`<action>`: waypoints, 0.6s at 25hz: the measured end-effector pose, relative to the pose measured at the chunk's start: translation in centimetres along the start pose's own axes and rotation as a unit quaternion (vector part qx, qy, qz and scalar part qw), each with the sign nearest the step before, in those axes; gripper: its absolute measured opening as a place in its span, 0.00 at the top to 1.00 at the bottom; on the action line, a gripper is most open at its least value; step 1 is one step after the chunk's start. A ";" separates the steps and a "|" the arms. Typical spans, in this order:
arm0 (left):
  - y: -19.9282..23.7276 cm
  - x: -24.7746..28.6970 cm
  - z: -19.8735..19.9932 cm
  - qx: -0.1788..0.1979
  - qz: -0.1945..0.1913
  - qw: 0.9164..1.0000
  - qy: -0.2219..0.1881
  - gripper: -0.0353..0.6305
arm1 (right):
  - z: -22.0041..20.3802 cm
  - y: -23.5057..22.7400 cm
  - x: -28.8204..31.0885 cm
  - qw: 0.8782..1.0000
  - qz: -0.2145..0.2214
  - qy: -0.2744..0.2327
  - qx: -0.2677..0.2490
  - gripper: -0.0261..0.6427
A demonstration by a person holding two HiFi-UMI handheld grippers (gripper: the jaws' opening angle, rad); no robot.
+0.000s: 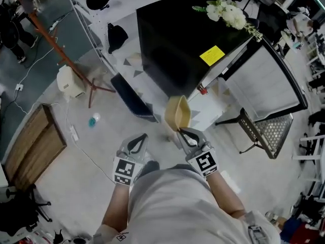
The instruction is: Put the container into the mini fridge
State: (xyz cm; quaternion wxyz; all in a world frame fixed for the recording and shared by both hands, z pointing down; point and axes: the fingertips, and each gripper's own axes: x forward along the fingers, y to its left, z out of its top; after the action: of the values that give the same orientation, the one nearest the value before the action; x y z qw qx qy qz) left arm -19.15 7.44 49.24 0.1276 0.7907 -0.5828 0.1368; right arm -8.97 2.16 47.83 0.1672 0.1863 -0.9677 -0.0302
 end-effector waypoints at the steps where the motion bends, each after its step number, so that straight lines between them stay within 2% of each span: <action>1: 0.5 0.4 0.0 0.003 -0.011 1.000 0.001 0.93 | 0.0 -0.1 0.4 1.000 -0.009 0.003 0.004 0.94; 8: 2.1 2.9 -0.3 0.024 -0.099 0.995 0.010 0.93 | -0.2 -0.8 1.9 0.996 -0.083 0.019 0.025 0.94; 15: -0.1 5.0 0.5 0.057 -0.192 0.980 0.011 0.93 | -1.7 -1.7 -0.3 0.985 -0.163 0.039 0.050 0.94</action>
State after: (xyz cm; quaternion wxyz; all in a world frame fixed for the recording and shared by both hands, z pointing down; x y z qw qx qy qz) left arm -17.56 2.85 50.55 0.1128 0.8922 -0.4105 0.1510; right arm -7.55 0.72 49.17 0.1876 0.3507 -0.9175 -0.0011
